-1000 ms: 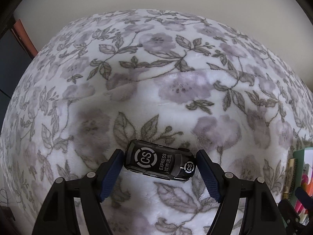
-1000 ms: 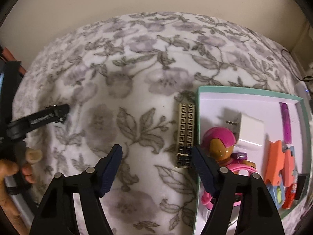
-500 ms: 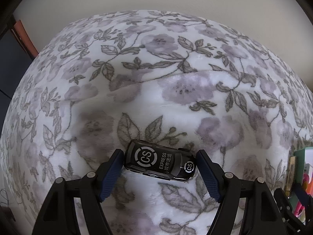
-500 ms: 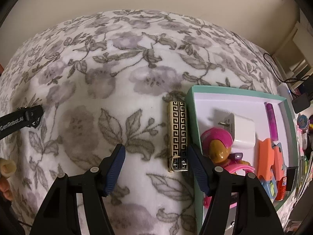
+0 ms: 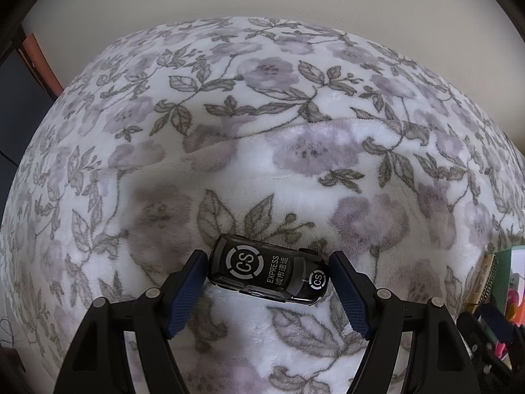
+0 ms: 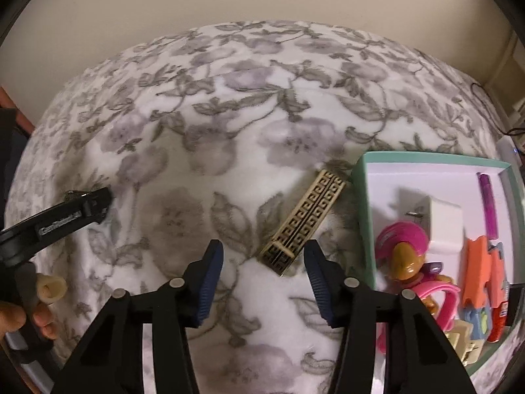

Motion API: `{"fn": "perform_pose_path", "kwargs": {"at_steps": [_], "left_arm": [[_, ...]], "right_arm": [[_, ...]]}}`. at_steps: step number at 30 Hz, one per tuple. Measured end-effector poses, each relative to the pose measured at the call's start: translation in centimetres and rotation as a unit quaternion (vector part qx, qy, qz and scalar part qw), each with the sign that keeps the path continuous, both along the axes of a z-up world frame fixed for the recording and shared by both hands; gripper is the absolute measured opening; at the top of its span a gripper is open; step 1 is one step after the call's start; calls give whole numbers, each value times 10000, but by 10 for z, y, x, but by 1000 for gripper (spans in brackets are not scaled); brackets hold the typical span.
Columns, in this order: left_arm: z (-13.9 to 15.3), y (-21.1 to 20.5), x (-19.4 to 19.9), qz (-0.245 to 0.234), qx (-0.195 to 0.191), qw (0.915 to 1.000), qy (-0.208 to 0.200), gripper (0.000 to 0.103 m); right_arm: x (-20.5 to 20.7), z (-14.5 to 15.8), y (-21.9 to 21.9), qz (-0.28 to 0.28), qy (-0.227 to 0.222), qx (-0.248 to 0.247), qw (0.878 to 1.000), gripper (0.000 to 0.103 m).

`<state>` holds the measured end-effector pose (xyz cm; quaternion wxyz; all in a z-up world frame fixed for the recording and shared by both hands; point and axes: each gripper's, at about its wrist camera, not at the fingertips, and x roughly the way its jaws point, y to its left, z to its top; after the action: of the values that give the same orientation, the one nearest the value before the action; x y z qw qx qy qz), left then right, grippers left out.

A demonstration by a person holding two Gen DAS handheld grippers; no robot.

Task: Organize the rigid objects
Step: 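Grasp the gold patterned strip with the right gripper while the left gripper holds the toy car, then carry the black toy car and gold strip over the tray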

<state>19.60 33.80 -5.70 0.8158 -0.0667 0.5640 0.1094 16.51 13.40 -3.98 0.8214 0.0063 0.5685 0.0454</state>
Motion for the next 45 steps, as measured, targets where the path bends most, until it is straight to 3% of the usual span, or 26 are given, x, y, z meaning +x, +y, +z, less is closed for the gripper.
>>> {"fn": "perform_pose_path", "kwargs": {"at_steps": [7,14,23,36,45], "left_arm": [[-2,-1,2,-9,-6,10000,-43,78],[-4,0,6,-54,21,9999,-109,78],[-7,0,6,-70,-1,9998,-195,78],[23,-3,-5,-12,169,9990,-403,78],[60,-43,-32,-237,259,9981,-510,78]], "right_arm": [[13,-13,-7,-347,84,-77,9993,45],[25,-16,-1,-256,4,-230,9994,44],[22,-15,7,58,-115,-320,9994,22],[-3,4,-9,54,-194,-160,9997,21],[-31,39,-40,-113,-312,123,9994,21]]}}
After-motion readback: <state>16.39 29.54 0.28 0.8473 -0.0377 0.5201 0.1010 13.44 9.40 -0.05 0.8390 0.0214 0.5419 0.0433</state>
